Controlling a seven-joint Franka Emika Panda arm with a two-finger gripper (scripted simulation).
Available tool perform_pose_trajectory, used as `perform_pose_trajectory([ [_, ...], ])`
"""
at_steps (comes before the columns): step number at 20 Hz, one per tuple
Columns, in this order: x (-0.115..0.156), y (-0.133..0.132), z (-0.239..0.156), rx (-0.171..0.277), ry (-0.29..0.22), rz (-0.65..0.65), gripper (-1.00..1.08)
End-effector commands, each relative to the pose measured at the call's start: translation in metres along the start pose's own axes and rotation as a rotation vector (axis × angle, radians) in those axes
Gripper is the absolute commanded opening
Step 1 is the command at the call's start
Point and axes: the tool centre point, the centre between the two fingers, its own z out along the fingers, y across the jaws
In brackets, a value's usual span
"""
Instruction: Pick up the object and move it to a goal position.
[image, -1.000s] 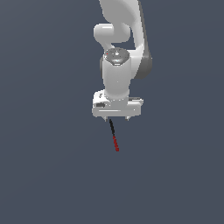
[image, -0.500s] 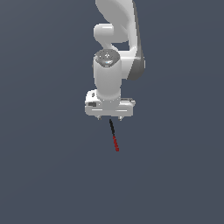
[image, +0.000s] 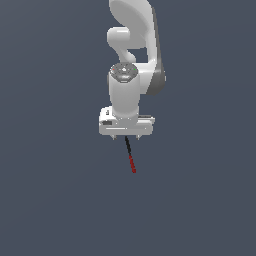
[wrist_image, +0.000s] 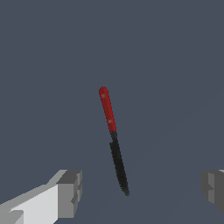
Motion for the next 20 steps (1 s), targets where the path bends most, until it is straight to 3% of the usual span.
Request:
perform_pose_trajectory([
  [1, 0.000, -0.002, 0.013, -0.002, -0.002, -0.025, 1.00],
  [11, -0.006, -0.013, 0.083, -0.006, -0.006, -0.174, 1.00],
  [20, -0.009, -0.016, 0.099, -0.004, -0.009, -0.205, 1.00],
])
